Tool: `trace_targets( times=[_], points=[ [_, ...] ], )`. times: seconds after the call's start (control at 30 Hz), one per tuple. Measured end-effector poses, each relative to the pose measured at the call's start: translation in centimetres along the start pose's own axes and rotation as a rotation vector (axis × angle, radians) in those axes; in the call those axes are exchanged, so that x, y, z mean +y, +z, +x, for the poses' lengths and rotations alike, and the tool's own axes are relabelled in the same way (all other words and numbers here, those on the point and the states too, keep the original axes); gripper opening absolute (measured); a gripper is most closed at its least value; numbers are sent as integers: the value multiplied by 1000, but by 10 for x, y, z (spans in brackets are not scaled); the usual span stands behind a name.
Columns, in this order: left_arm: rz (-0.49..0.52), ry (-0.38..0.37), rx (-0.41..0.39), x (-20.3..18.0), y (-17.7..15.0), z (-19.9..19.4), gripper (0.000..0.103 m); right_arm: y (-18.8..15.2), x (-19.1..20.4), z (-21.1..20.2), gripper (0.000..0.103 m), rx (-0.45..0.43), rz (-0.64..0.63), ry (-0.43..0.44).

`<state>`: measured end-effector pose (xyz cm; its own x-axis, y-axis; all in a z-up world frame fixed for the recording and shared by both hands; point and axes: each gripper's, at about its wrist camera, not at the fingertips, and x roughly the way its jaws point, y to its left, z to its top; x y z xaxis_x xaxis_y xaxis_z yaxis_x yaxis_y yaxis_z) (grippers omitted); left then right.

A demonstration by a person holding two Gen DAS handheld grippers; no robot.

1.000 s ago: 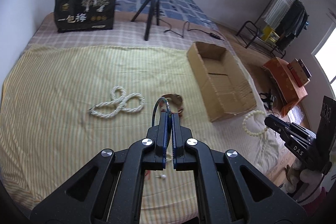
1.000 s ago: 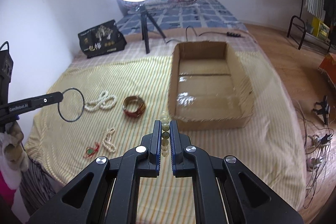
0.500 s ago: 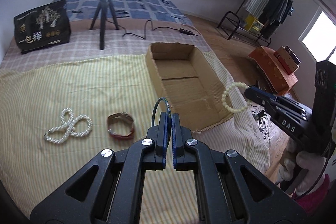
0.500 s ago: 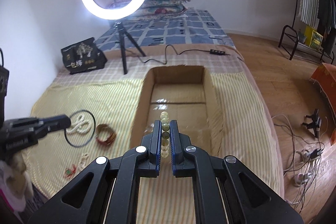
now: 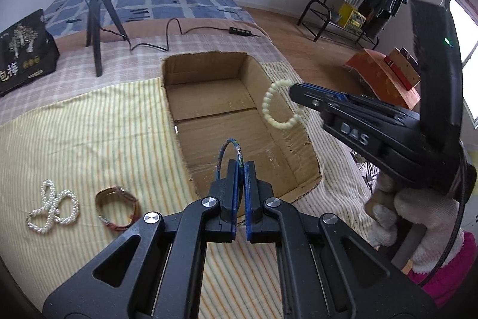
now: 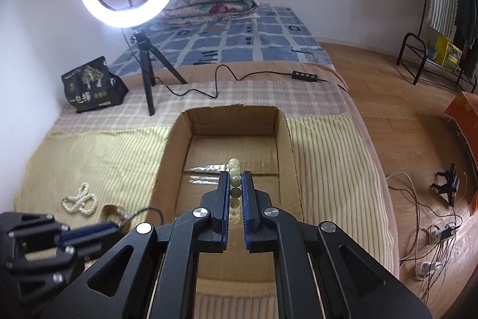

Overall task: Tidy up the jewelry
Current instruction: 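Carry the bangle and bracelet into the cardboard box and open both tools, then withdraw both tools from the box toward the remaining jewelry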

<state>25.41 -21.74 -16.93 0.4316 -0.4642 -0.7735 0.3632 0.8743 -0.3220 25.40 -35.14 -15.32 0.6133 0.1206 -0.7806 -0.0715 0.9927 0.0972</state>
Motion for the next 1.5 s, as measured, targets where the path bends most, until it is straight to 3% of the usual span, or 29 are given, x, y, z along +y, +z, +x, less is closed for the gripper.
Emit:
trace_targets(
  times=[0.37, 0.5, 0.57, 1.07, 1.13, 1.23, 1.3, 1.37, 1.43, 1.5],
  points=[
    [29, -11, 40, -6, -4, 14, 1, 4, -7, 23, 8, 24, 27, 15],
    [31, -12, 45, -7, -6, 11, 1, 6, -6, 17, 28, 3, 27, 3],
    [31, -9, 42, -6, -6, 8, 1, 8, -5, 14, 28, -6, 27, -2],
    [14, 43, -50, 19, -24, -70, 1, 1, 29, -48, 29, -62, -4, -4],
    [13, 55, -69, 25, -29, -84, 1, -2, 37, -59, 38, -73, -14, -3],
    [11, 90, -95, 37, -37, -105, 2, -8, 49, -74, 42, -94, -32, -4],
    [4, 105, -109, 48, -43, -119, 7, -13, 57, -82, 43, -101, -50, -7],
    [-10, 111, -129, 60, -51, -132, 39, -21, 67, -90, 45, -106, -69, -8],
    [-25, 132, -167, 73, -59, -146, 56, -28, 75, -96, 50, -106, -87, -9],
    [-33, 159, -199, 84, -67, -157, 57, -34, 81, -101, 51, -109, -104, -9]
  ],
)
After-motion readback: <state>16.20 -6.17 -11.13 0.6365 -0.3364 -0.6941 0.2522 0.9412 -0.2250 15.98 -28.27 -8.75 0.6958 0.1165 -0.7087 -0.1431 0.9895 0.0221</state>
